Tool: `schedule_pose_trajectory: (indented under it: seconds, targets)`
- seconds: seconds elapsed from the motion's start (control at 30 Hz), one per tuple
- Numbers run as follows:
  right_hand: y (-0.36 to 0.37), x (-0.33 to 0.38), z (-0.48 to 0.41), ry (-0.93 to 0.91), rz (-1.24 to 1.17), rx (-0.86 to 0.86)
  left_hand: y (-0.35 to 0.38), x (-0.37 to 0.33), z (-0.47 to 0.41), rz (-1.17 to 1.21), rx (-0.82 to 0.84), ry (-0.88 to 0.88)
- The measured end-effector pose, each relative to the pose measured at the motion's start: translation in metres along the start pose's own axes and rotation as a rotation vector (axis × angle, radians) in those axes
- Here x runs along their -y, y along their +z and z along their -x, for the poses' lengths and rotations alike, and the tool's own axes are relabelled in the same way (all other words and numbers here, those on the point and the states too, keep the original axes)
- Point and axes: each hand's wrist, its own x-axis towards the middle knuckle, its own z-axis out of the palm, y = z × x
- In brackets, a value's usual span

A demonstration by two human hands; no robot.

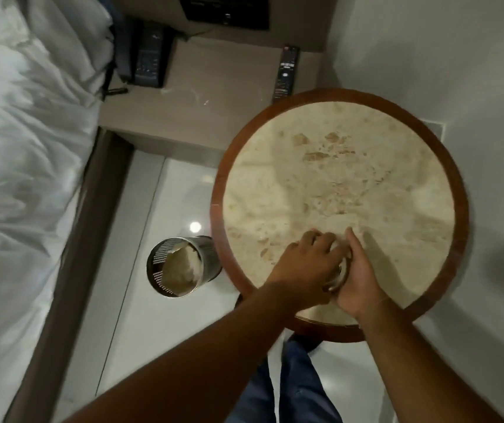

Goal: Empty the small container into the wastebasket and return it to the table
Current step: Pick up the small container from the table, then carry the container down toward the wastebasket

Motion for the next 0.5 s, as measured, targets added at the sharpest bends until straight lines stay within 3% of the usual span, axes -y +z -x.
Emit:
schedule_pose_trajectory:
  seconds: [0.23,0.5]
  targets:
    - [0.060,-0.047,-0.013,0.185,0.137,0.240,-0.001,0.039,0.091,0.179,-0.143,-0.195]
    - [0.127,-0.124,-0.039,0.320,0.415,0.266,0.021,0.084,0.196,0.647,-0.518,-0.495]
